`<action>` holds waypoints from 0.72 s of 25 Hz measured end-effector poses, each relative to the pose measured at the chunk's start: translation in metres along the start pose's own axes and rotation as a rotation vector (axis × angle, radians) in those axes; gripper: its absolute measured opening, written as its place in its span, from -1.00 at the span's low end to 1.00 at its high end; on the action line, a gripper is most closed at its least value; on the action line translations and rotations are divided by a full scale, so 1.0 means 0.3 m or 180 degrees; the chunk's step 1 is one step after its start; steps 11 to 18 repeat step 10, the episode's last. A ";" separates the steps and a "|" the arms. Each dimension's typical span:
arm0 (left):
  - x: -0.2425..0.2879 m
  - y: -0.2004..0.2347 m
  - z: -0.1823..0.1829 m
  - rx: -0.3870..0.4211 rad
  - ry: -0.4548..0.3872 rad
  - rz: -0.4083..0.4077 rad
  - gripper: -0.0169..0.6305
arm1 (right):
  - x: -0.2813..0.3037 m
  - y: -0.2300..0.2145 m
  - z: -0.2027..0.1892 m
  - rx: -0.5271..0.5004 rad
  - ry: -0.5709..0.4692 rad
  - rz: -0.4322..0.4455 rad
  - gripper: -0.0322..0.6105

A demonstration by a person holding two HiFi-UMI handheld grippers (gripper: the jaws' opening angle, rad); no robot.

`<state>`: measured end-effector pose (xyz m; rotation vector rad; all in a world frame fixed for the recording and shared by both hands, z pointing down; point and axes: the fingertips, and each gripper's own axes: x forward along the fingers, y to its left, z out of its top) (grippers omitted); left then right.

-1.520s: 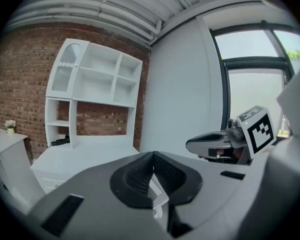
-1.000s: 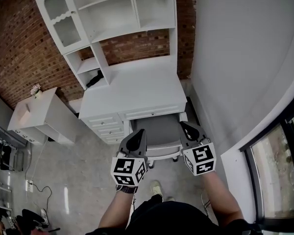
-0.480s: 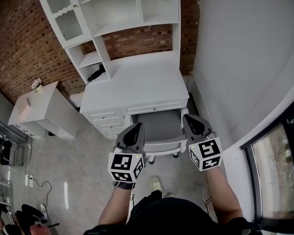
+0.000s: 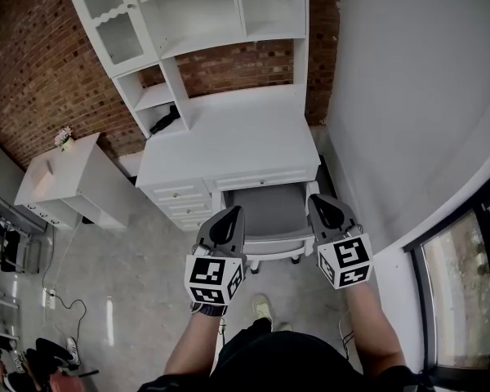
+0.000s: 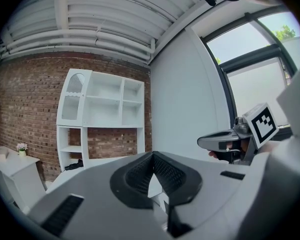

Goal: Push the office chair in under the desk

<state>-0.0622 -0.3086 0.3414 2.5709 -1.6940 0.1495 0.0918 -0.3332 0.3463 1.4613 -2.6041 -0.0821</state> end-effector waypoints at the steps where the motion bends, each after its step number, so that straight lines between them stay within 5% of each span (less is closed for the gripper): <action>1: 0.001 0.003 -0.002 -0.0002 0.0003 0.0001 -0.93 | 0.002 0.001 -0.001 -0.0002 0.0002 -0.0002 -0.89; 18: 0.021 0.027 -0.010 0.0033 -0.0006 0.0025 -0.93 | 0.025 -0.005 -0.022 -0.0029 0.0018 -0.0026 -0.89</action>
